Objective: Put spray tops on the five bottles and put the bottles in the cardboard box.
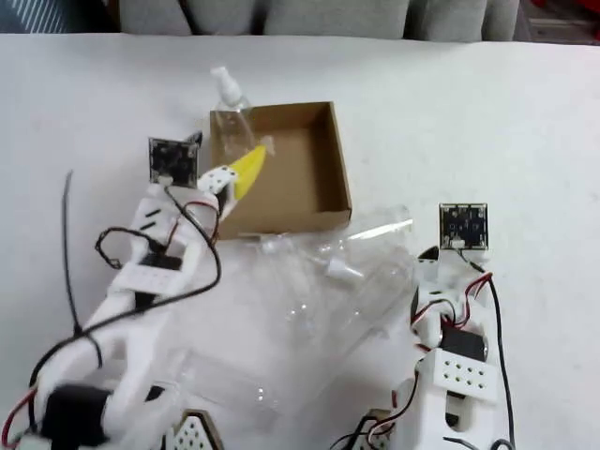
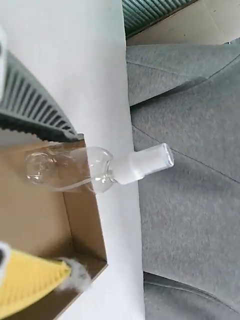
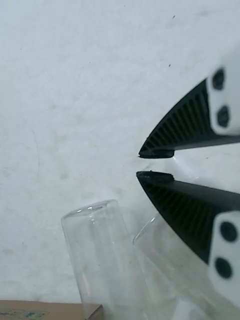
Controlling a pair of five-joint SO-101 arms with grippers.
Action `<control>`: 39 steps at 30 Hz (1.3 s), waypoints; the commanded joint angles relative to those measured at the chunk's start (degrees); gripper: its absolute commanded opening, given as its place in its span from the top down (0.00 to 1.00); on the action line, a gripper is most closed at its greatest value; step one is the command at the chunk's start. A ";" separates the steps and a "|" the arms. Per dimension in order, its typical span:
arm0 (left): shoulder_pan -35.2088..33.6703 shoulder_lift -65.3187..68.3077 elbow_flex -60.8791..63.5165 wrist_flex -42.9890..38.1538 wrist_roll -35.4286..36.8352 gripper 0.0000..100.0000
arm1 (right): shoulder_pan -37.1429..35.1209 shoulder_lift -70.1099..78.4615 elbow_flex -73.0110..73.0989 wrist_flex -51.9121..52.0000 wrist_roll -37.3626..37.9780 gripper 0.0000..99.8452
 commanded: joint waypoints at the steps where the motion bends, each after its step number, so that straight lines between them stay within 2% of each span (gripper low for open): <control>1: 0.66 -13.23 -0.44 14.59 -0.70 0.65 | 0.40 -0.04 -0.53 -1.10 0.44 0.98; 5: 0.66 -23.87 -0.62 28.66 -0.62 0.65 | 0.48 0.04 -0.53 -1.10 0.44 0.98; 11: 0.66 -39.25 -0.79 45.19 -0.53 0.65 | 0.40 0.13 -0.53 -1.10 0.44 0.98; 16: 0.66 -51.74 -1.14 54.15 -0.44 0.65 | 0.31 0.13 -0.53 -1.10 0.44 0.98; 19: 0.40 -59.03 -4.48 61.89 -0.44 0.65 | 0.31 0.13 -0.53 -1.01 0.44 0.98; 23: 0.66 -65.98 -14.07 76.66 -0.35 0.65 | 0.40 0.13 -0.53 -0.84 0.44 0.98; 31: 0.66 -63.25 -35.08 103.74 6.59 0.65 | 0.48 0.13 -0.53 -0.66 0.44 0.98; 35: 0.66 -57.45 -34.73 108.31 8.09 0.65 | 0.40 0.13 -0.53 -0.66 0.44 0.98; 39: 0.22 -51.56 -26.02 108.13 8.09 0.65 | 0.48 0.13 -0.53 -0.57 0.44 0.98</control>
